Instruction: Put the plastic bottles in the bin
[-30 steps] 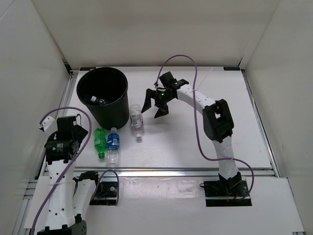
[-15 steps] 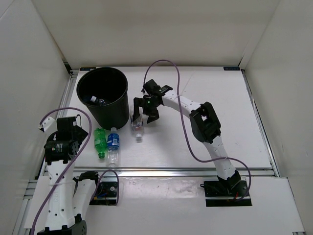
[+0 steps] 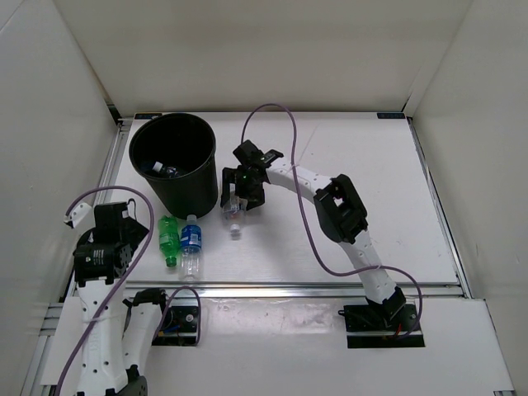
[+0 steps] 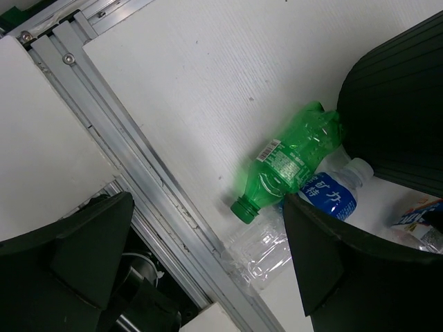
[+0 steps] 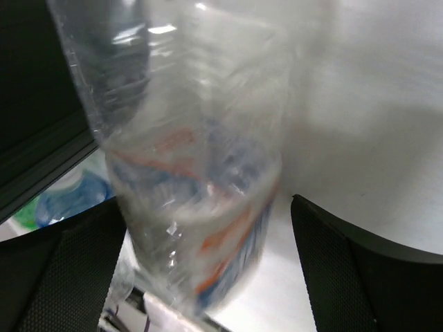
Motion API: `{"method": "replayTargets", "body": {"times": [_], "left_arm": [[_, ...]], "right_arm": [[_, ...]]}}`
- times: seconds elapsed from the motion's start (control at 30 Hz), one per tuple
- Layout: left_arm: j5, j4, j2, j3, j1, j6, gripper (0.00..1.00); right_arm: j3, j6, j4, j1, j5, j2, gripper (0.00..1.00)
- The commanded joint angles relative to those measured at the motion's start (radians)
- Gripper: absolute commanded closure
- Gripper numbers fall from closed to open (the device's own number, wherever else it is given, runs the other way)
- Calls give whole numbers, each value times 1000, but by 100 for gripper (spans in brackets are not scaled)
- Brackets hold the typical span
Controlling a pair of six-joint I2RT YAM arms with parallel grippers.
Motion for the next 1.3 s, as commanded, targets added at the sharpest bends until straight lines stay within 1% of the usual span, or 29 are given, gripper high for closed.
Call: {"method": "replayTargets", "body": {"times": [0.0, 0.03, 0.07, 0.13, 0.17, 0.27, 0.3, 0.33, 0.37, 0.4, 0.47, 0.5, 0.53, 0.57, 0.63, 0.7, 0.73, 0.77, 0.8, 0.87, 0.9, 0.93, 0.97, 1.03, 1.1, 1.13, 1.17, 1.23, 1.27], "left_arm": [[6, -22, -30, 21, -5, 10, 0], [6, -22, -39, 21, -5, 10, 0], [6, -22, -39, 21, -5, 10, 0], [6, -31, -39, 21, -5, 10, 0], [6, -31, -39, 21, -5, 10, 0], [6, -31, -39, 21, -5, 1, 0], [6, -31, -48, 21, -5, 1, 0], [6, -31, -48, 12, -5, -10, 0], [6, -20, -48, 12, -5, -21, 0], [6, -20, -48, 1, -5, -21, 0], [6, -9, -57, -24, -5, -59, 0], [6, 10, -57, -43, -5, -74, 0], [15, 11, -57, -44, -5, -74, 0], [15, 11, -57, -60, -5, -117, 0], [26, 20, -57, -89, -5, -145, 0], [26, 31, -68, -99, -5, -174, 0], [37, 49, -68, -125, -5, -174, 0], [47, 61, -68, -125, -5, -174, 0], [47, 75, -68, -137, -5, -194, 0], [66, 84, -59, -151, -5, -212, 0], [81, 95, -50, -160, -5, -212, 0], [81, 95, -50, -160, -5, -212, 0], [93, 95, -34, -160, -5, -212, 0], [93, 104, -22, -160, -5, -202, 0], [103, 104, -8, -133, -5, -202, 0], [103, 115, 6, -124, -5, -187, 0], [103, 124, 22, -114, -5, -176, 0], [112, 124, 41, -93, -5, -176, 0], [112, 124, 41, -93, -5, -176, 0]], "right_arm": [[7, 34, 12, 0, 68, 24, 2], [7, 34, 1, 0, 68, 24, 5], [-13, 34, 1, 0, 68, 24, 13], [-40, 45, 1, -22, 68, 24, 22], [-57, 45, 1, -22, 68, 15, 31], [-106, 45, -22, -45, 68, -10, 53], [-107, 45, -33, -58, 68, -28, 69], [-119, 31, -71, -72, 68, -53, 75], [-119, 16, -97, -72, 84, -70, 84], [-119, 15, -120, -86, 113, -94, 88], [-160, 3, -154, -111, 137, -194, 92], [-174, 3, -154, -129, 137, -281, 94], [-174, 3, -154, -129, 137, -322, 95], [-160, 3, -154, -141, 124, -358, 95], [-96, 3, -154, -141, 98, -430, 95], [5, -8, -154, -141, 43, -439, 95], [141, -17, -145, -129, -12, -427, 95], [221, -17, -145, -129, -39, -410, 94], [299, -26, -116, -103, -61, -369, 92], [446, -26, -59, -82, -95, -337, 85], [447, -26, 50, -60, -133, -337, 80], [438, -26, 108, -48, -133, -337, 79], [438, -26, 157, -33, -133, -326, 75], [487, -44, 232, 12, -115, -266, 75], [550, -44, 271, 44, -100, -193, 73], [550, -44, 335, 55, -83, -182, 73], [532, -44, 369, 64, -66, -182, 70], [532, -44, 419, 76, -22, -136, 66], [559, -35, 420, 76, -21, -119, 59]]}}
